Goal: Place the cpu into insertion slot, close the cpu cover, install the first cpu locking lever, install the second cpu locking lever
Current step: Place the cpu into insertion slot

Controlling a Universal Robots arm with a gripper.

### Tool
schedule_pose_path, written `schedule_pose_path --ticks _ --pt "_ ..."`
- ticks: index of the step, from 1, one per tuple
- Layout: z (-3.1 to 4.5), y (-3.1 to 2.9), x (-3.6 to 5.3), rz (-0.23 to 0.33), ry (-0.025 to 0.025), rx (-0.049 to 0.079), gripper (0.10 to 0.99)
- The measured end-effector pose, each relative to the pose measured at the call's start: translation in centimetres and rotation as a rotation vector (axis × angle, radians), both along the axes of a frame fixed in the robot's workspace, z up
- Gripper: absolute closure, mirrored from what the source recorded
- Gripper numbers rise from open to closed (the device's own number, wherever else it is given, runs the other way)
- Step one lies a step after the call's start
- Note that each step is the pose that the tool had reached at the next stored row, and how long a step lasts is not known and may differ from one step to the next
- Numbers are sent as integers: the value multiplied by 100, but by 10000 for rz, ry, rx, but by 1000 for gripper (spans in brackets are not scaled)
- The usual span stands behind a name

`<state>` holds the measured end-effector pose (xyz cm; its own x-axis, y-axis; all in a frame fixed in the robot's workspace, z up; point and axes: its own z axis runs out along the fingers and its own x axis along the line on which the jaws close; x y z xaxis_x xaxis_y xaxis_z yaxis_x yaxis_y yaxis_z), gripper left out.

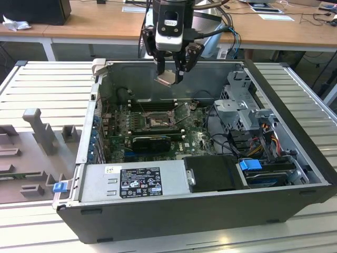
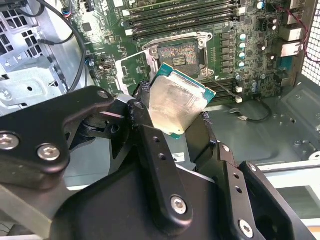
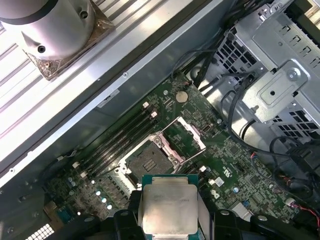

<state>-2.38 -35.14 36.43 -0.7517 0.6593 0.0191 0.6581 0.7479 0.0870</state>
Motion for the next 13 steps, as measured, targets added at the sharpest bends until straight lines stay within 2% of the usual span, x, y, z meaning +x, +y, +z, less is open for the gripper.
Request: schedule_pose_path --ticks 13 --pt "-12 0 0 -773 0 1 557"
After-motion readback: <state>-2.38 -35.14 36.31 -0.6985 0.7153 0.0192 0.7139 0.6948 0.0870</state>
